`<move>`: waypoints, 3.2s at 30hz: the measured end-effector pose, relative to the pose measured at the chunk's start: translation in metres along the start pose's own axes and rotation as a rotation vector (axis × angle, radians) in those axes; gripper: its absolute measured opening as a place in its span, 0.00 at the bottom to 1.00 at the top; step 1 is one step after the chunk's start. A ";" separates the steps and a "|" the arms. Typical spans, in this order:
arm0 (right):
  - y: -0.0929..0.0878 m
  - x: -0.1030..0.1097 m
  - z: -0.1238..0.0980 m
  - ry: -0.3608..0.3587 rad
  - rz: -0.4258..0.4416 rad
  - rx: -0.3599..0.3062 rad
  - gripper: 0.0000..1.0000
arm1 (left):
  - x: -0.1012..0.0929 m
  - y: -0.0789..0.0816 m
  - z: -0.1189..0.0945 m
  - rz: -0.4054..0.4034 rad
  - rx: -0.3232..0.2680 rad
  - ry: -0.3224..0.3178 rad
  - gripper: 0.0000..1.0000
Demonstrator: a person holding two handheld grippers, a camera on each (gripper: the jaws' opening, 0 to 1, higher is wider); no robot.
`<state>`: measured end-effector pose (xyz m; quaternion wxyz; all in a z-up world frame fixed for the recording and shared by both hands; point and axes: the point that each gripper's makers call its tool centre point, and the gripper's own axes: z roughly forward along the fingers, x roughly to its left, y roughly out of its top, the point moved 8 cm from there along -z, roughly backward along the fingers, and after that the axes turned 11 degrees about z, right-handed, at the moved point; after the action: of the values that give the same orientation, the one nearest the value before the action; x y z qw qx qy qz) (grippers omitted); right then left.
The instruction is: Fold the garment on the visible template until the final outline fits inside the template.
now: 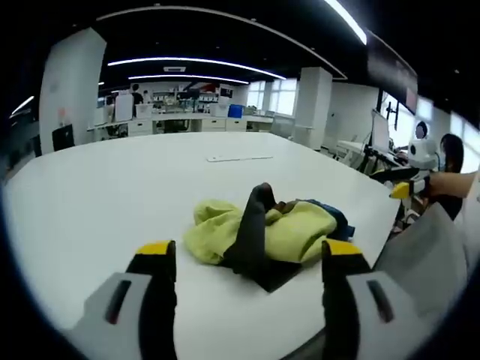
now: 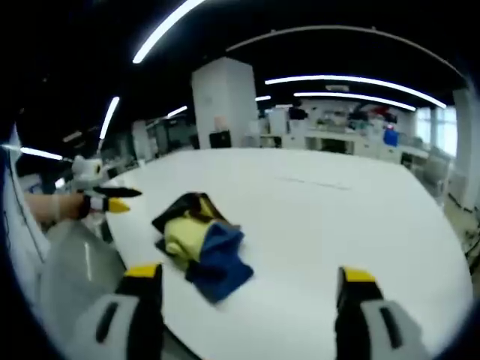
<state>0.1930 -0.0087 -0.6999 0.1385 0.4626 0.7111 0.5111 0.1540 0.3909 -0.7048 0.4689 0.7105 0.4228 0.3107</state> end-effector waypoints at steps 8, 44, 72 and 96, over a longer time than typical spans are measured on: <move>0.002 -0.003 0.000 -0.017 -0.011 0.011 0.99 | 0.001 0.001 -0.001 -0.017 -0.014 0.007 0.77; 0.011 0.012 0.004 0.021 -0.035 -0.002 0.99 | 0.010 -0.006 -0.003 -0.010 -0.002 0.012 0.84; 0.005 0.001 0.003 -0.009 -0.008 -0.010 0.96 | 0.003 -0.004 -0.004 0.003 0.019 0.002 0.62; 0.007 0.011 0.005 -0.027 -0.034 -0.001 0.87 | 0.001 0.001 0.000 -0.019 0.002 -0.053 0.49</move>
<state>0.1941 0.0031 -0.6933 0.1569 0.4571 0.7166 0.5030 0.1546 0.3914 -0.7035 0.4821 0.7149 0.4174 0.2869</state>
